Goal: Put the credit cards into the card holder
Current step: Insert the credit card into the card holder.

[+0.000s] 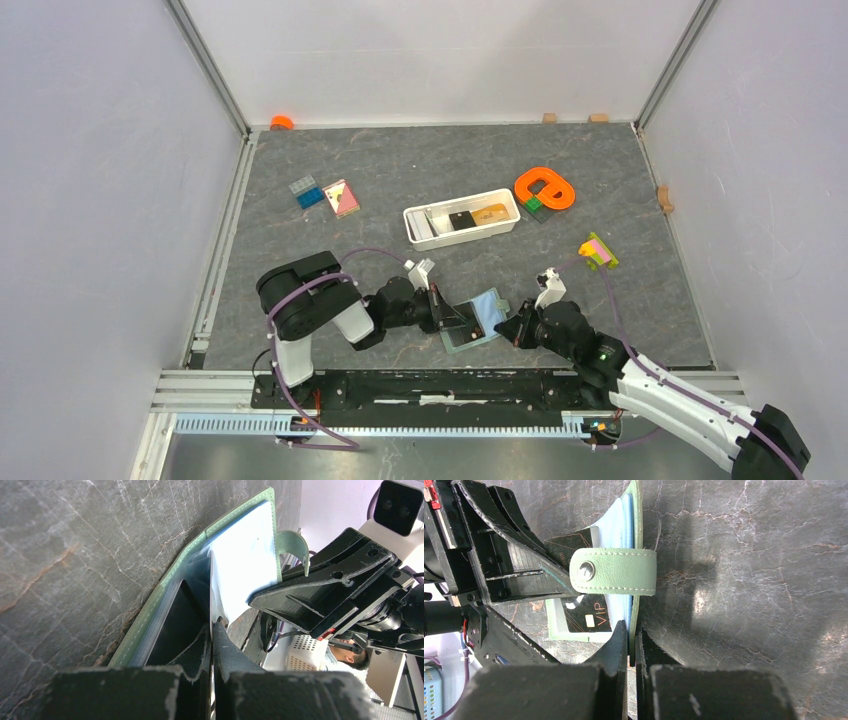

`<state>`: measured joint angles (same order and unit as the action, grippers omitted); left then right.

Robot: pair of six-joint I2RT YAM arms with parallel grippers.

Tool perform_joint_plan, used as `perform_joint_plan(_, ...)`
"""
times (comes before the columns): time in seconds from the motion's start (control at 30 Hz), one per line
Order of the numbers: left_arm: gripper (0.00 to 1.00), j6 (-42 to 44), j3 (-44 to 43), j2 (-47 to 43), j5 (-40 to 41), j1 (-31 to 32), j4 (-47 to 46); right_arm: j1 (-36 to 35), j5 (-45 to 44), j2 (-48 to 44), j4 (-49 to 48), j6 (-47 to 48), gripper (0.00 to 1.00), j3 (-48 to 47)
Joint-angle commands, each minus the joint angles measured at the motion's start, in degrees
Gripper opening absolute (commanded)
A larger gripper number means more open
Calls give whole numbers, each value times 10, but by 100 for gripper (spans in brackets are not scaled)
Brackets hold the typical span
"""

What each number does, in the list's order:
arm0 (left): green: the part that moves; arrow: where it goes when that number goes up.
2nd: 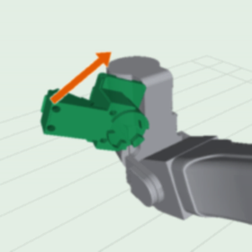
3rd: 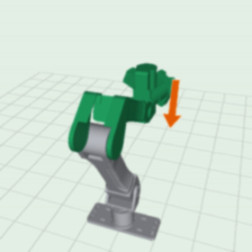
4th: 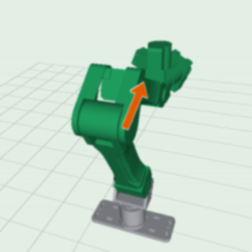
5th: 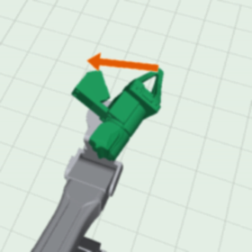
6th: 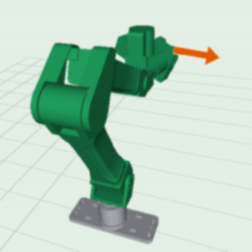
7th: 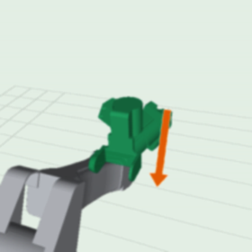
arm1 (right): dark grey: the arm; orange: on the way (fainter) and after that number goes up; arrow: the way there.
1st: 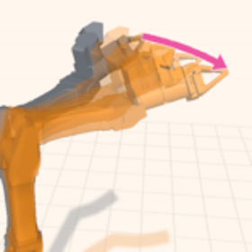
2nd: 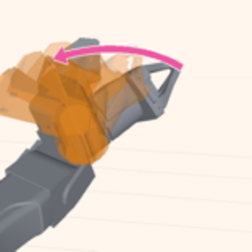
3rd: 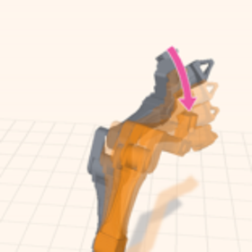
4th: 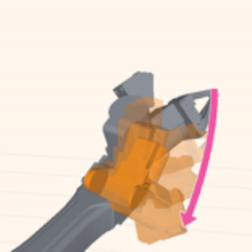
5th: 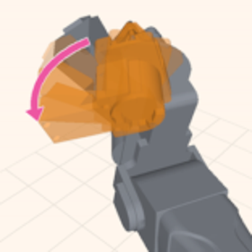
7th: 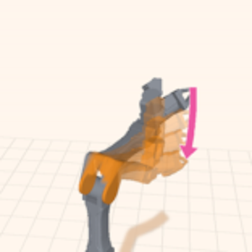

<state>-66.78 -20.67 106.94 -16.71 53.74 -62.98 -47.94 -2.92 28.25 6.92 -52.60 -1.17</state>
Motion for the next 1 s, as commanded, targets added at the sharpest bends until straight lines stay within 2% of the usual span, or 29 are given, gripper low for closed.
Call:
perform_joint_plan(0.0, 2, 38, 5, 32, 36, -4, 63, -2, -31, 1, 111, 5, 0, -23)
perform_joint_plan(0.2, 5, 27, -5, 33, 41, 9, 78, -2, -30, 2, 109, 6, 0, -22)
perform_joint_plan(0.47, 19, 20, -16, 16, 47, 17, 127, -2, -36, -9, 114, 4, 0, -23)
perform_joint_plan(0.67, 31, 43, -30, -40, 65, 21, 232, -2, -43, -12, 122, 4, 0, -24)
perform_joint_plan(0.97, 42, 87, -58, -117, 95, 25, 377, -2, -48, -15, 128, 7, 0, -29)
